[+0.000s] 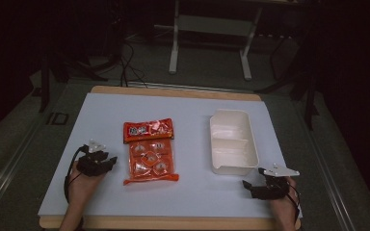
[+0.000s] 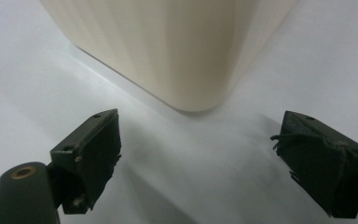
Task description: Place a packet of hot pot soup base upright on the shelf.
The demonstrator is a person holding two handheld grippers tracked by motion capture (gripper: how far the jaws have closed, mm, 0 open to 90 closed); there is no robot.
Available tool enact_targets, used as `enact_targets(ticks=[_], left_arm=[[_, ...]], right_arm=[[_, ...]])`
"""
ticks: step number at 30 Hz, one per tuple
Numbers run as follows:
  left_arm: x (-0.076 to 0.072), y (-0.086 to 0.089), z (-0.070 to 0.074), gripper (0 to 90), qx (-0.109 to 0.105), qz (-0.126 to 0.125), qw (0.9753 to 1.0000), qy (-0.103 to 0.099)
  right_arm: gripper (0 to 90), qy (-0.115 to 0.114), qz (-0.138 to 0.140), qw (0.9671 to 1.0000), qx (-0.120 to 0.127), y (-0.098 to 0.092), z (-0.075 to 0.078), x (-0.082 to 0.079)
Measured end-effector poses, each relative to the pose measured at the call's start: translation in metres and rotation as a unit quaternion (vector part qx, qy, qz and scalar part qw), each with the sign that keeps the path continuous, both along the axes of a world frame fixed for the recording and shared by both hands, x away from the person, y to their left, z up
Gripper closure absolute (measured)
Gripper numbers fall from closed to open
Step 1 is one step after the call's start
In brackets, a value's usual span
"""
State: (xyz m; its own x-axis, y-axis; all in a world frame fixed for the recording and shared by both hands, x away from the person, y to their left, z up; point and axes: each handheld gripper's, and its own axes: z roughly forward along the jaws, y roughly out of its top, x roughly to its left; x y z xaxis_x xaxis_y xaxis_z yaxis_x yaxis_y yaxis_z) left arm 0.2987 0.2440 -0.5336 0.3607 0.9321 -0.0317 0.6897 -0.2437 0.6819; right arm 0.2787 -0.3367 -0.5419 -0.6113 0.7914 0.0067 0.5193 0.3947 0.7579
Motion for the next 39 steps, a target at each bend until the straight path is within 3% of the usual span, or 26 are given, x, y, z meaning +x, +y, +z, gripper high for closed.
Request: enact_targets(ticks=[4, 12, 22, 27, 34, 39], left_arm=[[0.000, 0.001, 0.002, 55.4, -0.010, 0.000, 0.9999, 0.002], [0.008, -0.002, 0.012, 52.6, -0.024, -0.025, 0.9994, 0.004], [0.023, -0.003, 0.018, 52.9, -0.033, -0.030, 0.9990, 0.005], [0.039, -0.003, 0.022, 53.7, -0.042, -0.027, 0.9987, 0.002], [0.062, -0.008, 0.023, 53.7, -0.032, -0.028, 0.9991, 0.009], [0.078, -0.011, 0.020, 50.1, -0.007, -0.022, 0.9997, 0.011]], right_arm=[[13.4, 0.001, 0.002, 1.0000, -0.001, 0.001, 0.000, 0.000], [14.2, -0.005, 0.007, 0.9999, -0.015, 0.004, -0.001, -0.001], [14.2, -0.005, 0.007, 0.9997, -0.024, 0.006, -0.001, -0.002], [14.2, -0.006, 0.012, 0.9994, -0.032, 0.007, -0.001, -0.002], [14.2, -0.005, 0.014, 0.9994, -0.031, 0.007, -0.002, -0.002], [14.2, -0.006, 0.015, 0.9993, -0.034, 0.008, -0.002, -0.002]])
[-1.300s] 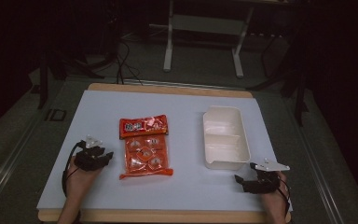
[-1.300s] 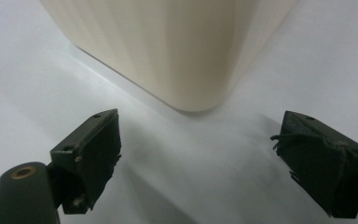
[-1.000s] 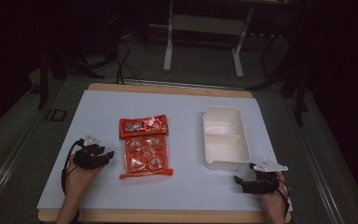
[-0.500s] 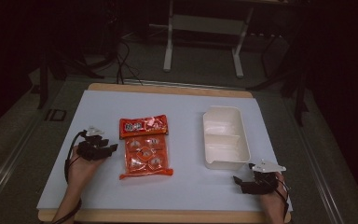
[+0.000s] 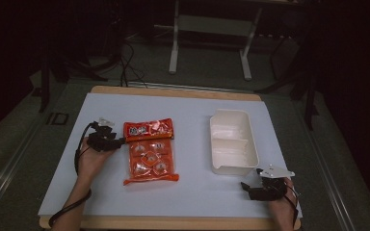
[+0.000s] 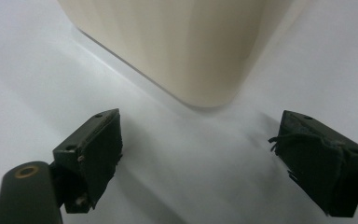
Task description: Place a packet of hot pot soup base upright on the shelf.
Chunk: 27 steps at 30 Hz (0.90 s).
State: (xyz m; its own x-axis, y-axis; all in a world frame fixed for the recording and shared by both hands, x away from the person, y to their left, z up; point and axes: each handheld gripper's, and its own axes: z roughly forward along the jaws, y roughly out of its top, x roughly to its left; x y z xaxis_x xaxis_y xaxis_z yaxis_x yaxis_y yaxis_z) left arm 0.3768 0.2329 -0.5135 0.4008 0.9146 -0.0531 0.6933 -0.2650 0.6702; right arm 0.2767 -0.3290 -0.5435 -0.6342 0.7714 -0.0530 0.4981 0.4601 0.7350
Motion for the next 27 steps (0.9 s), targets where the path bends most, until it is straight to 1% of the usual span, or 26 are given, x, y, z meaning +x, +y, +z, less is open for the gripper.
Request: enact_targets(ticks=[4, 6, 8, 10, 12, 15, 21, 23, 25, 26, 27], left_arm=[[0.011, 0.000, -0.002, 47.9, -0.006, 0.003, 1.0000, 0.003], [0.017, 0.000, -0.003, 46.6, -0.009, 0.001, 0.9999, 0.009], [0.023, 0.001, -0.006, 45.0, -0.012, 0.005, 0.9998, 0.015], [0.029, 0.002, -0.009, 44.4, -0.020, 0.010, 0.9995, 0.022], [0.034, 0.004, -0.012, 44.3, -0.035, 0.013, 0.9989, 0.028], [0.040, 0.005, -0.015, 44.3, -0.049, 0.014, 0.9982, 0.032], [0.051, -0.003, -0.017, 46.2, -0.056, -0.001, 0.9978, 0.037], [0.054, -0.006, -0.017, 47.2, -0.062, -0.002, 0.9973, 0.039], [0.055, -0.007, -0.017, 48.5, -0.063, -0.003, 0.9972, 0.039], [0.057, -0.009, -0.019, 50.7, -0.066, -0.002, 0.9969, 0.043], [0.057, -0.010, -0.019, 51.3, -0.068, 0.001, 0.9968, 0.040]], right_arm=[[14.2, 0.000, 0.002, 1.0000, -0.003, 0.000, 0.000, 0.000], [14.2, 0.000, 0.002, 1.0000, -0.003, 0.000, 0.000, 0.000], [14.1, 0.000, 0.003, 1.0000, -0.003, 0.001, 0.000, 0.000], [14.2, 0.001, 0.003, 1.0000, -0.003, 0.000, 0.000, 0.000], [14.2, 0.001, 0.004, 1.0000, -0.003, 0.000, 0.000, 0.000], [14.2, 0.002, 0.004, 1.0000, -0.002, 0.000, 0.000, 0.000], [14.2, 0.003, 0.005, 1.0000, -0.001, 0.000, 0.000, 0.000], [14.2, 0.002, 0.005, 1.0000, -0.002, 0.000, 0.000, 0.000], [14.2, 0.002, 0.006, 1.0000, -0.001, 0.000, 0.000, 0.000], [14.2, 0.003, 0.006, 1.0000, -0.001, 0.000, 0.000, 0.000], [14.2, 0.003, 0.006, 1.0000, -0.001, 0.000, 0.000, 0.000]])
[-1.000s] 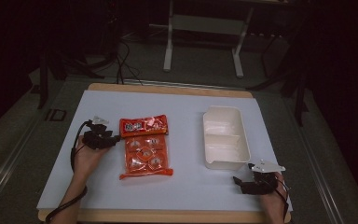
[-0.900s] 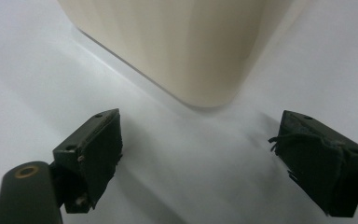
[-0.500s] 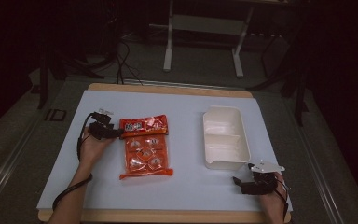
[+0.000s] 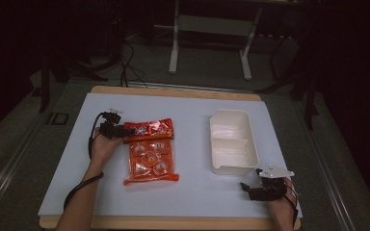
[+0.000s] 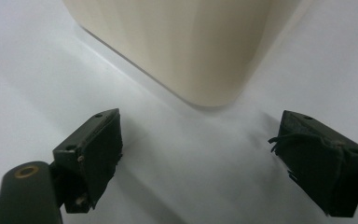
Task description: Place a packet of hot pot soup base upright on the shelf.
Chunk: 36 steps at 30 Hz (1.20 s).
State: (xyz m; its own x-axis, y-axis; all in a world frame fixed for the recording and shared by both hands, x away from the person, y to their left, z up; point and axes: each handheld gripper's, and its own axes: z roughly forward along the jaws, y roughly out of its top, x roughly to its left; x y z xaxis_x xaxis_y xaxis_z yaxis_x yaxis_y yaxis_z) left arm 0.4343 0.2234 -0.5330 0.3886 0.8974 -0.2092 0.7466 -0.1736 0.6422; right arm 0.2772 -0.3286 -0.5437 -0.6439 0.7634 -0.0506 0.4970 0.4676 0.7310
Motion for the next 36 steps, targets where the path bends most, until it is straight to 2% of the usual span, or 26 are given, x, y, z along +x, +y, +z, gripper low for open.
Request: enact_targets(ticks=[2, 4, 5, 7, 9, 12, 15, 19, 22, 25, 27, 29, 33, 34, 36], left_arm=[[0.001, -0.001, -0.001, 55.3, -0.010, 0.004, 0.9999, 0.002], [0.001, -0.001, -0.001, 62.8, -0.009, 0.003, 0.9999, 0.001], [-0.001, -0.001, 0.000, 72.3, -0.008, -0.001, 1.0000, -0.003], [-0.003, 0.000, 0.002, 84.2, -0.007, -0.005, 0.9999, -0.009], [-0.007, 0.000, 0.006, 90.0, -0.010, -0.011, 0.9998, -0.016], [-0.016, 0.001, 0.009, 90.0, 0.005, -0.017, 0.9995, -0.026], [-0.027, 0.005, 0.010, 90.0, 0.009, -0.016, 0.9994, -0.030], [-0.049, 0.019, 0.011, 90.0, 0.000, -0.019, 0.9993, -0.031], [-0.067, 0.028, 0.010, 90.0, -0.015, -0.019, 0.9991, -0.034], [-0.077, 0.036, 0.011, 90.0, -0.037, -0.036, 0.9981, -0.034], [-0.077, 0.037, 0.012, 88.5, -0.039, -0.049, 0.9976, -0.030], [-0.073, 0.035, 0.012, 80.6, -0.039, -0.059, 0.9972, -0.024], [-0.061, 0.026, 0.013, 73.7, -0.040, -0.076, 0.9962, -0.013], [-0.059, 0.023, 0.015, 72.1, -0.033, -0.077, 0.9964, -0.015], [-0.056, 0.018, 0.019, 71.6, -0.037, -0.082, 0.9958, -0.019]], right_arm=[[14.2, 0.000, 0.000, 1.0000, 0.000, 0.000, 0.000, 0.000], [14.2, 0.000, 0.001, 1.0000, 0.000, 0.000, 0.000, 0.000], [14.2, 0.000, 0.002, 1.0000, 0.000, 0.000, 0.000, 0.000], [14.2, 0.001, 0.001, 1.0000, 0.001, 0.000, 0.000, 0.000], [14.2, 0.001, 0.002, 1.0000, 0.000, 0.000, 0.000, 0.000], [14.2, 0.000, 0.002, 1.0000, 0.000, 0.000, 0.000, 0.000], [14.2, 0.000, 0.002, 1.0000, 0.000, 0.000, 0.000, 0.000], [14.2, 0.001, 0.003, 1.0000, 0.000, 0.000, 0.000, 0.000], [14.2, -0.001, 0.003, 1.0000, -0.001, 0.000, 0.000, 0.000], [14.2, 0.000, 0.003, 1.0000, 0.000, 0.000, 0.000, 0.000], [14.2, 0.001, 0.003, 1.0000, 0.000, 0.000, 0.000, 0.000], [14.2, 0.000, 0.003, 1.0000, 0.000, 0.000, 0.000, 0.000], [14.2, 0.001, 0.003, 1.0000, 0.000, 0.000, 0.000, 0.000], [14.2, 0.001, 0.003, 1.0000, 0.000, 0.000, 0.000, 0.000], [14.2, 0.001, 0.003, 1.0000, 0.000, 0.000, 0.000, 0.000]])
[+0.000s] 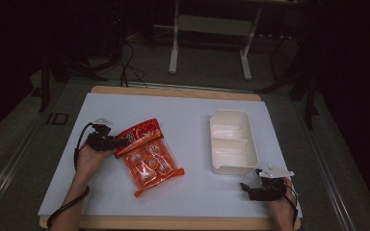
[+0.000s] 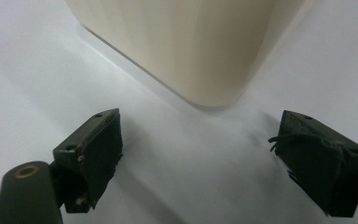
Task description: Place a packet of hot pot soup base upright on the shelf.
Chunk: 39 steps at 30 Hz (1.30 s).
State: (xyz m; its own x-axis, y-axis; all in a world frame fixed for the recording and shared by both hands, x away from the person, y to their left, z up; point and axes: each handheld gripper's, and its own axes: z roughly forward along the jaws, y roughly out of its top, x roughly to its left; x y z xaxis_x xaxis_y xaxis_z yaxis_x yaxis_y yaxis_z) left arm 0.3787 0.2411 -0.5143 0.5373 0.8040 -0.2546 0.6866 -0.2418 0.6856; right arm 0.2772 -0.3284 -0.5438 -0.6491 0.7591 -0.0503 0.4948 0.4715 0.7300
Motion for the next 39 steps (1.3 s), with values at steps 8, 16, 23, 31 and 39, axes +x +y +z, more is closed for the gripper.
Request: enact_targets(ticks=[8, 16, 23, 31, 39], left_arm=[[0.011, -0.029, 0.020, 69.5, 0.037, -0.031, 0.9986, -0.018], [0.031, -0.063, 0.029, 70.7, 0.089, -0.065, 0.9939, -0.004], [0.043, -0.087, 0.033, 72.0, 0.118, -0.069, 0.9906, 0.008], [0.059, -0.102, 0.021, 71.7, 0.133, -0.074, 0.9878, 0.037], [0.067, -0.107, 0.009, 74.1, 0.141, -0.058, 0.9861, 0.067]], right_arm=[[14.3, 0.000, 0.002, 1.0000, 0.000, 0.000, 0.000, 0.000], [14.4, 0.001, 0.003, 1.0000, 0.000, 0.000, 0.000, 0.000], [14.4, 0.002, 0.006, 1.0000, 0.001, 0.000, 0.000, 0.000], [14.4, 0.003, 0.007, 1.0000, 0.001, 0.000, 0.000, 0.000], [14.4, 0.003, 0.009, 1.0000, 0.001, 0.000, 0.000, 0.000]])
